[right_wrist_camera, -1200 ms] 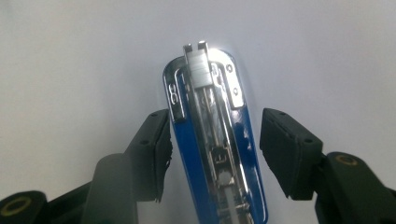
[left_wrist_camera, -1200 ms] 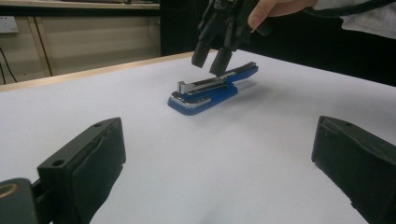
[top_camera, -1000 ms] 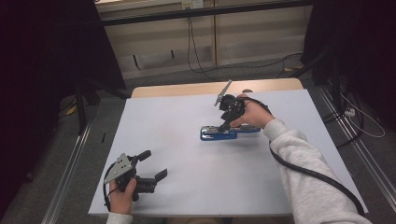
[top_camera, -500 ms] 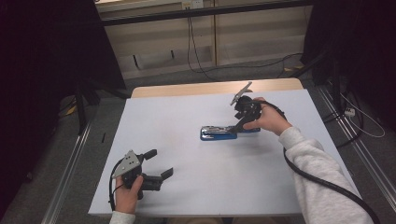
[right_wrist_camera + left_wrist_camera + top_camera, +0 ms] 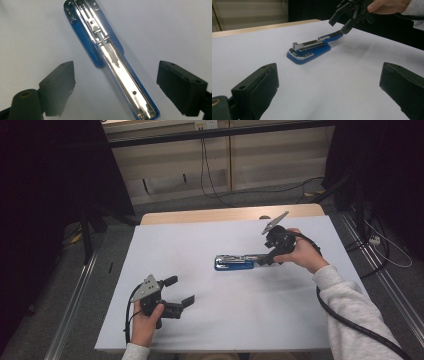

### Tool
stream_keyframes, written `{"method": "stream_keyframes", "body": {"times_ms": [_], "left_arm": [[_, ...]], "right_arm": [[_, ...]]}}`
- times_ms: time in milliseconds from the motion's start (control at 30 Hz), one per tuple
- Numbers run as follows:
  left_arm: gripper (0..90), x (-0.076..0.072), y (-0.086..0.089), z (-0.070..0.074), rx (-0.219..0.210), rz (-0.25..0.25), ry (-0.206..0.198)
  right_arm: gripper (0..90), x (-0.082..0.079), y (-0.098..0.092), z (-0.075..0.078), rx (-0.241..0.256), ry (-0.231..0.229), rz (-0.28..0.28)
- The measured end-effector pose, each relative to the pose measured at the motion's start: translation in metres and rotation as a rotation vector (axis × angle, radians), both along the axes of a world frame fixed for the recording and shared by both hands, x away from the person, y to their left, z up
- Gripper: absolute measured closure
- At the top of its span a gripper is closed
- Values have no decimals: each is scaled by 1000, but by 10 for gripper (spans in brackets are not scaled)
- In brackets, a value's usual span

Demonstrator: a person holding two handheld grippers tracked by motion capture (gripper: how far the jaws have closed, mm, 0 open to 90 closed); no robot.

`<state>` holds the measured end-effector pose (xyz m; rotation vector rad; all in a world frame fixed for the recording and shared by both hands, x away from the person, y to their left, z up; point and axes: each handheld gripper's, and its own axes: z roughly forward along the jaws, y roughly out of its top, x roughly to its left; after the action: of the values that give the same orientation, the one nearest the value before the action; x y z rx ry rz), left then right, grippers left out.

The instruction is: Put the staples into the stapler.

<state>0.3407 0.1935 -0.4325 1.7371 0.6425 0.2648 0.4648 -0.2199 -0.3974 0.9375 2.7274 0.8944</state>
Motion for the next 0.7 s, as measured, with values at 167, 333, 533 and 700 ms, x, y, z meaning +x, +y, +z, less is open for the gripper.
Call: {"method": "stream_keyframes", "body": {"times_ms": [167, 333, 533, 700], "left_arm": [[23, 8, -10, 1, 2, 3, 21], [24, 15, -20, 1, 10, 4, 15], [28, 23, -30, 2, 3, 13, 15], [29, 29, -37, 2, 24, 18, 31]], "right_arm": [[133, -7, -10, 1, 4, -20, -26], [122, -13, -21, -3, 21, -25, -53], [119, -23, -35, -3, 28, -34, -72], [118, -29, -44, -3, 46, -42, -96]]}}
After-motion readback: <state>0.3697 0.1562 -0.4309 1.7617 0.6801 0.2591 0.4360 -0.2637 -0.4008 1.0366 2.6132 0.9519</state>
